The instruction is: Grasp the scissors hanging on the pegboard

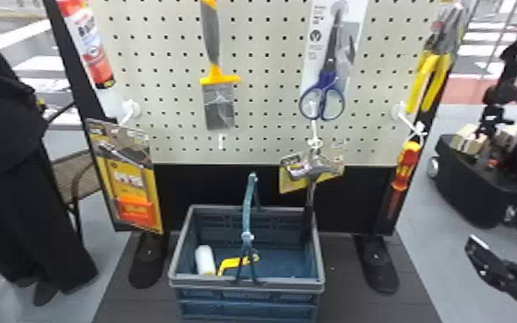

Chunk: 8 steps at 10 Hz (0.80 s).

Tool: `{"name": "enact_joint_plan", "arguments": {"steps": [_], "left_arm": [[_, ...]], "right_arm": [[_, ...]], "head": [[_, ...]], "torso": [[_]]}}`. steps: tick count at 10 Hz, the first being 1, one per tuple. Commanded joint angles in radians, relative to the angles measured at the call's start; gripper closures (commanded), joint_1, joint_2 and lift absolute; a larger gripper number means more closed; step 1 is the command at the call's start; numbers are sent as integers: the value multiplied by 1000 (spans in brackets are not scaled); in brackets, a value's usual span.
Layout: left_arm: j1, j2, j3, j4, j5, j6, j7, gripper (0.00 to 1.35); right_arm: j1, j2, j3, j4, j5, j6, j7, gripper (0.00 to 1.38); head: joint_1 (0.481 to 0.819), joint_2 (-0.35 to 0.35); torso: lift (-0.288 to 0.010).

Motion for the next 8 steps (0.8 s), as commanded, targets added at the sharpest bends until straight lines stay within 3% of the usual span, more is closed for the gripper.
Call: {"name": "enact_joint_plan", "arguments": {"steps": [1, 3, 8], "left_arm": [[-6, 6, -3, 0, 4, 2, 0, 233], [-23, 33, -21, 0, 22, 5, 14, 233], [-102, 175, -124, -15, 110, 9, 129, 233]], "right_arm": [[-46, -18, 0, -38, 16, 65, 11, 516], [-123, -57, 3, -58, 30, 111, 26, 516], [-302, -138, 69, -55, 30, 169, 36, 513]], "head": [[549, 0], [549, 0], [549, 0]], "torso": [[-100], [-100], [-100]]}}
